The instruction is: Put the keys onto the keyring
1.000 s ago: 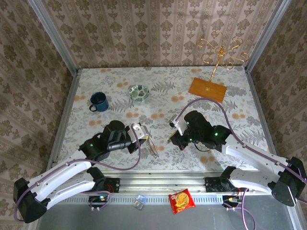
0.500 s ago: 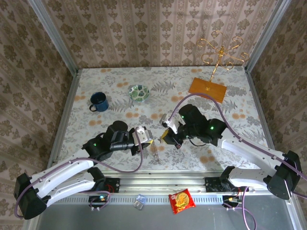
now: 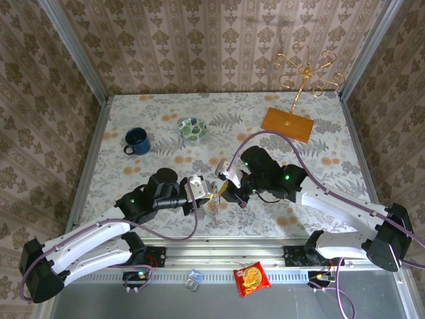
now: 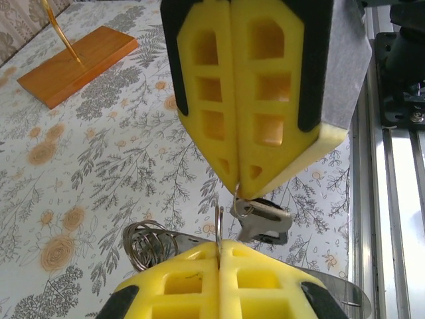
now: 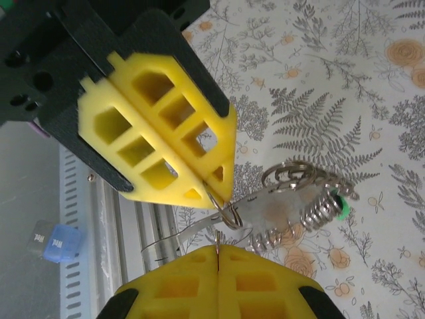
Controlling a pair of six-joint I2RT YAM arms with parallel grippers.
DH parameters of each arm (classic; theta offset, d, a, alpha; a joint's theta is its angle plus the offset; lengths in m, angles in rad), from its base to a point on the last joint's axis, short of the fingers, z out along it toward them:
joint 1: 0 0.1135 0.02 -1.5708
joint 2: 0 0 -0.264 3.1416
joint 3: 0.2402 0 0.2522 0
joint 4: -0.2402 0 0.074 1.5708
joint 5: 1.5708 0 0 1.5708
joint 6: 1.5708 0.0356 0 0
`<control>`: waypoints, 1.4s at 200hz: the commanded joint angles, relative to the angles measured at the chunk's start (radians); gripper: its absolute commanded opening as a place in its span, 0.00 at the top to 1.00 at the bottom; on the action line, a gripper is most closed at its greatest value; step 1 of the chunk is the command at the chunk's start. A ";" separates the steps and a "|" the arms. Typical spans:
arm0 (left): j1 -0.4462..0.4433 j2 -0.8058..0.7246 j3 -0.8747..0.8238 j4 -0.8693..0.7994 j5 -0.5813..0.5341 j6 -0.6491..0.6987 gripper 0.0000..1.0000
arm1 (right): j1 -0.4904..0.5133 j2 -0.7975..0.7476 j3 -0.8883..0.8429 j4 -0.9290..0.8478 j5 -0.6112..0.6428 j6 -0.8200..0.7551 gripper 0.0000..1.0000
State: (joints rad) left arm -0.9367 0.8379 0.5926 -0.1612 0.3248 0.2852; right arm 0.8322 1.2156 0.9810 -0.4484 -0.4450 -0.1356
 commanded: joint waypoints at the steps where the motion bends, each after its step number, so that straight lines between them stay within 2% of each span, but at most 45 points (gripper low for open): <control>1: -0.012 0.001 -0.015 0.059 0.000 -0.019 1.00 | 0.006 0.002 -0.001 0.040 0.008 -0.003 1.00; 159: -0.013 -0.009 -0.045 0.096 -0.006 -0.041 1.00 | 0.005 0.019 -0.020 0.052 0.099 0.047 1.00; 280: -0.014 -0.016 -0.054 0.116 -0.024 -0.054 1.00 | 0.005 0.036 -0.014 0.049 0.095 0.069 1.00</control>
State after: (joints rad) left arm -0.9432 0.8387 0.5488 -0.0956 0.2901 0.2531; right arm 0.8360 1.2449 0.9657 -0.3996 -0.3840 -0.0940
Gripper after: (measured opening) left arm 0.065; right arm 0.063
